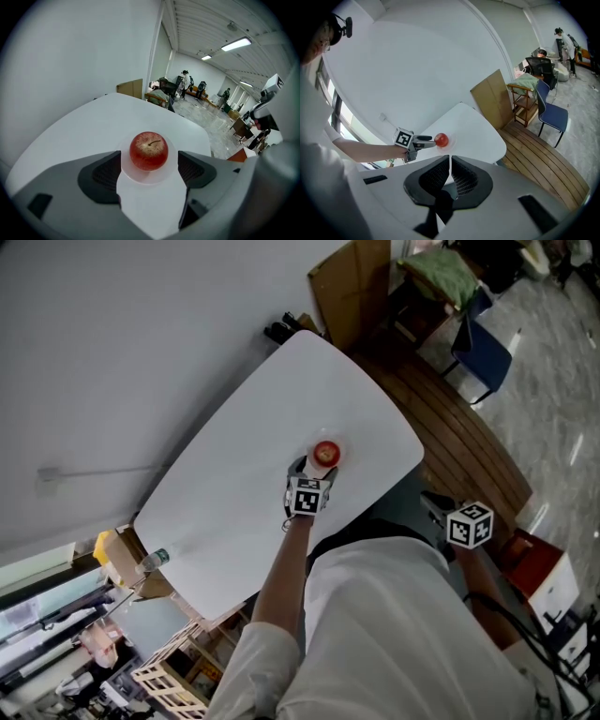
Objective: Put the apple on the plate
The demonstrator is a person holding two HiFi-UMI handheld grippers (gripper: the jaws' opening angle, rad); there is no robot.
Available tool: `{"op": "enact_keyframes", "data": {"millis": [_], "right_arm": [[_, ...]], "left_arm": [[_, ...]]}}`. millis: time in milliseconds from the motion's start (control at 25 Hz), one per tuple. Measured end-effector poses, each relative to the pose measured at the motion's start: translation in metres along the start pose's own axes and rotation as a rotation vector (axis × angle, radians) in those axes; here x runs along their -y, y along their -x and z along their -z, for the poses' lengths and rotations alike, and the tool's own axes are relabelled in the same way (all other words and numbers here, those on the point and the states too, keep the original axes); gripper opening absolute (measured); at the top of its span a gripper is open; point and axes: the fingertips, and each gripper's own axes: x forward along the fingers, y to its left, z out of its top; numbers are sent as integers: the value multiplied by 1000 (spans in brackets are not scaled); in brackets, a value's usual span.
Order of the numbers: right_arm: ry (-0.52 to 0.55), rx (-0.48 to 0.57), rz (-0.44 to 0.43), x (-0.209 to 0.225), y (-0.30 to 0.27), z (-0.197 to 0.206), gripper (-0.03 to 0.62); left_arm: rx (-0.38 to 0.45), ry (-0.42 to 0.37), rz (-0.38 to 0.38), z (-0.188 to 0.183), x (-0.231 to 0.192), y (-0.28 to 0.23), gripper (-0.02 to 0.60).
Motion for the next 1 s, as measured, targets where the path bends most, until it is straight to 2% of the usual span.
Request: {"op": "enact_keyframes", "data": {"millis": [120, 480, 680, 1000], "right_arm": [[20, -5, -9, -5, -5, 2, 38], [89, 10, -16, -21, -7, 0, 38], [95, 47, -9, -40, -11, 9, 38], [102, 115, 27, -77, -12, 29, 38]], "left_arm": [[35, 18, -6, 0, 1, 13, 375], [123, 58, -36, 11, 2, 50, 266], [146, 82, -75, 32, -7, 80, 227], [149, 115, -65, 72, -11, 128, 181]]}}
